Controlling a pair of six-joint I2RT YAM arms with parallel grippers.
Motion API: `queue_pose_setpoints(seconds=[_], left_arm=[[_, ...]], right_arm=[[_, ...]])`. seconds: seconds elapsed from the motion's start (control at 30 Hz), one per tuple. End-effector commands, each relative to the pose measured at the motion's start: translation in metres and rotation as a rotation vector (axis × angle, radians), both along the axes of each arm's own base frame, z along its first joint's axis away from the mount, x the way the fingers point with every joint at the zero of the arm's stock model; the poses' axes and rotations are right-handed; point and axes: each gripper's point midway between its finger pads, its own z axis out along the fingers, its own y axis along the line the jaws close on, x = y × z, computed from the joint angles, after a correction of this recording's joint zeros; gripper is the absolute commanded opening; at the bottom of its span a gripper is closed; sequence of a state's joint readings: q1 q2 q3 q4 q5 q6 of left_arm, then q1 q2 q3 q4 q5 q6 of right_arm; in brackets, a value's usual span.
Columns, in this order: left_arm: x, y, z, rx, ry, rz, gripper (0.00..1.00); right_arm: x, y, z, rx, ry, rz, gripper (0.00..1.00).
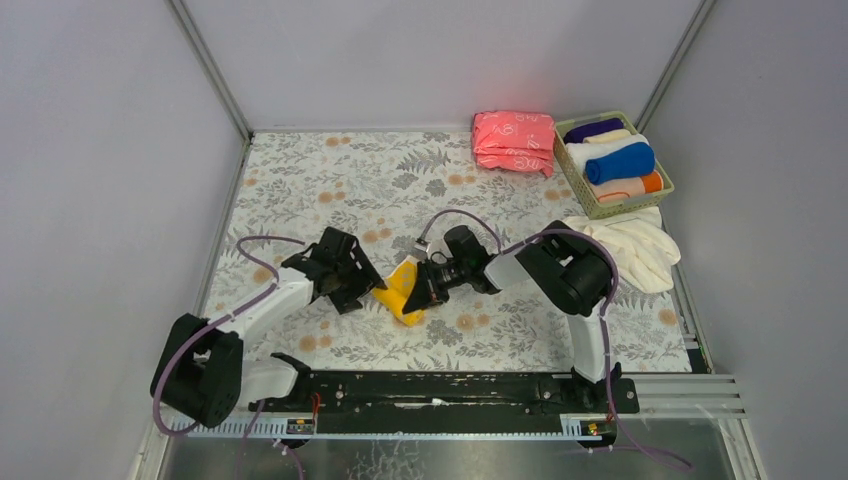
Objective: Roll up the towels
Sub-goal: Roll the towel at the center of the board.
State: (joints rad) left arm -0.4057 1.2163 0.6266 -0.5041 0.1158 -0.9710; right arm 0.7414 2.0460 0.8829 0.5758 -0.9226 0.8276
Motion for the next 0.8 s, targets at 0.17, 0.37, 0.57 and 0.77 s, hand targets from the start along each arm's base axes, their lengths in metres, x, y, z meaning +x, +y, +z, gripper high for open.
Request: queue_pose_setpoints(seconds=[0.17, 0.37, 0.57, 0.77], left_arm=[[0.014, -0.009, -0.019, 0.024, -0.008, -0.038, 0.64], [0.002, -0.007, -0.043, 0.055, 0.052, -0.054, 0.57], [-0.004, -0.002, -0.052, 0.085, 0.073, -0.059, 0.54], [-0.007, -0.001, -0.054, 0.089, 0.080, -0.063, 0.54]], right_arm=[[0.000, -0.012, -0.016, -0.082, 0.009, -0.036, 0.04], [0.009, -0.018, 0.005, -0.181, -0.184, -0.007, 0.21], [0.014, -0.023, 0.033, -0.325, -0.463, 0.007, 0.36], [0.029, -0.035, 0.062, -0.495, -0.828, -0.035, 0.51]])
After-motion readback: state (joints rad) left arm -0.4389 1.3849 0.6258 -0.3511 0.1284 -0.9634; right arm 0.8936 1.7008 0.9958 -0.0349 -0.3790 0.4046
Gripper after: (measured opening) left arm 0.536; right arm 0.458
